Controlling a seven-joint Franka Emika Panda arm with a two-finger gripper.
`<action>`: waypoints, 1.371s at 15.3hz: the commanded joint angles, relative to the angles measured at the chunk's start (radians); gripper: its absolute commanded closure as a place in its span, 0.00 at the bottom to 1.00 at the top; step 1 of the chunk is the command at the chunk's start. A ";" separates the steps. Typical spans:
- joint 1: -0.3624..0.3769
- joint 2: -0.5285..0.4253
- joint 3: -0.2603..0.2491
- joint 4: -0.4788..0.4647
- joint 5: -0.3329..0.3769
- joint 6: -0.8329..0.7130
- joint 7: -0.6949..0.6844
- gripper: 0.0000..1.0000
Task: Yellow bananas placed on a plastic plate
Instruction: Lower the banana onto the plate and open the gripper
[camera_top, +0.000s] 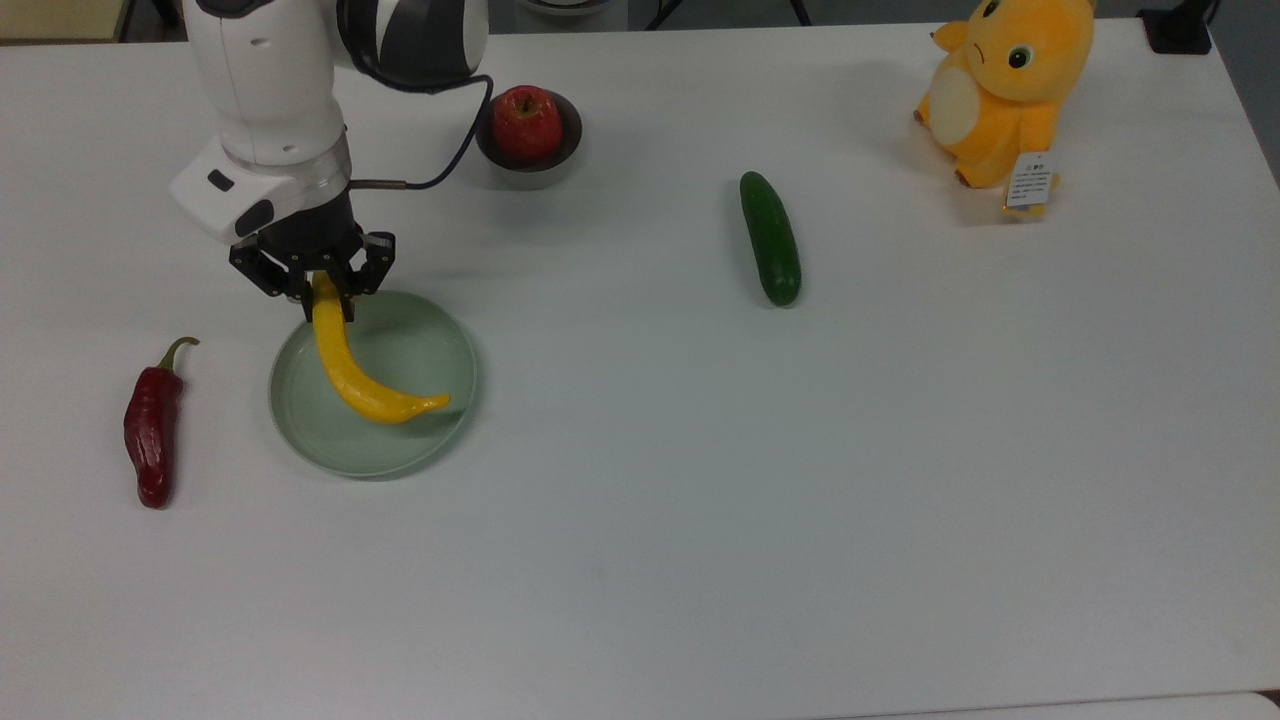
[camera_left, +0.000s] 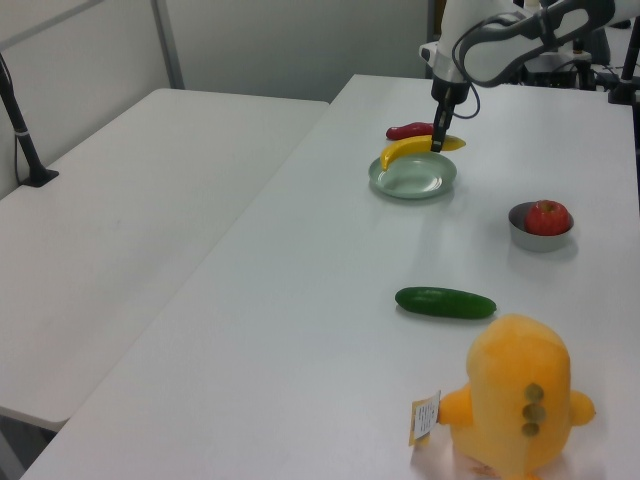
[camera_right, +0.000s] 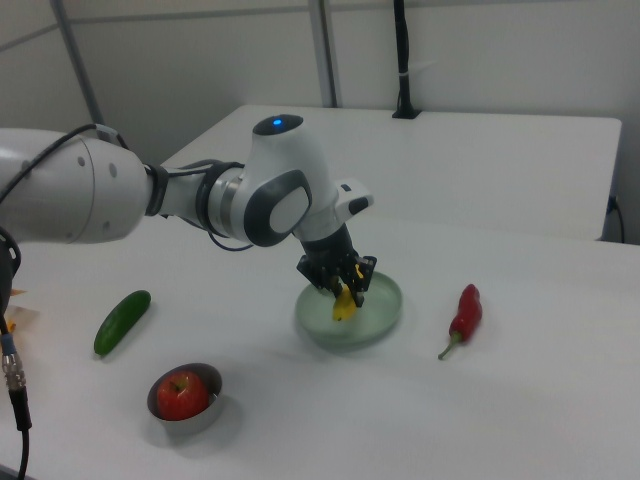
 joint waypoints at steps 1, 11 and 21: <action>0.012 0.000 -0.023 -0.050 0.016 0.108 0.004 0.93; -0.001 0.004 -0.024 -0.055 0.029 0.131 0.013 0.12; 0.047 -0.169 -0.026 0.012 0.026 -0.200 0.285 0.00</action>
